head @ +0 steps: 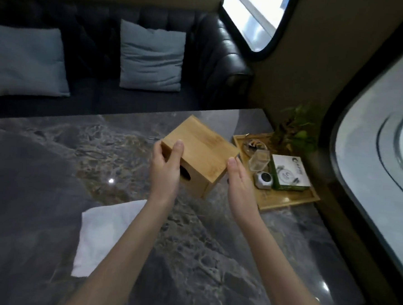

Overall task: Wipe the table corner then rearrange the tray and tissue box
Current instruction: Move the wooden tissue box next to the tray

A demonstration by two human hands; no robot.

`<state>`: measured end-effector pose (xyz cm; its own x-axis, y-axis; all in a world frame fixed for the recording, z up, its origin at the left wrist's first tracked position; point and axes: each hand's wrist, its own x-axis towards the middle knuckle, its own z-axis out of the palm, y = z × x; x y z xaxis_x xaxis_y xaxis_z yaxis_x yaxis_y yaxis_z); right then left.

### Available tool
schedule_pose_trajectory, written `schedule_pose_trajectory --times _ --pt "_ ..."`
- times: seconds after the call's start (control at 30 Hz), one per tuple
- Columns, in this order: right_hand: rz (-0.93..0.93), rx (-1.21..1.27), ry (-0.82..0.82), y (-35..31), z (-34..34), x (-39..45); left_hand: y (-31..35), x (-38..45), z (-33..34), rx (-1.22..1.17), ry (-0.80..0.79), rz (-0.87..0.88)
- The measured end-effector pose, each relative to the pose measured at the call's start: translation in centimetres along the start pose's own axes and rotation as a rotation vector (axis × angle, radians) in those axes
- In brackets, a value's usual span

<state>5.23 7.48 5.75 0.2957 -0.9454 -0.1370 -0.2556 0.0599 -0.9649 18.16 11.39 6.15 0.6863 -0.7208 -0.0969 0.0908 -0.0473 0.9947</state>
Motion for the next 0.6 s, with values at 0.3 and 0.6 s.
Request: schedule_pose_trajectory --times 0.3,0.6 --pt "0.150 0.044 0.264 5.1 -10.5 -4.3 -3.8 -5.8 10.9 0.033 -0.215 -0.103" --pt "0.348 0.032 0.400 11.2 -17.7 -8.3 -8.7 -11.4 18.2 0.151 -0.362 -0.253"
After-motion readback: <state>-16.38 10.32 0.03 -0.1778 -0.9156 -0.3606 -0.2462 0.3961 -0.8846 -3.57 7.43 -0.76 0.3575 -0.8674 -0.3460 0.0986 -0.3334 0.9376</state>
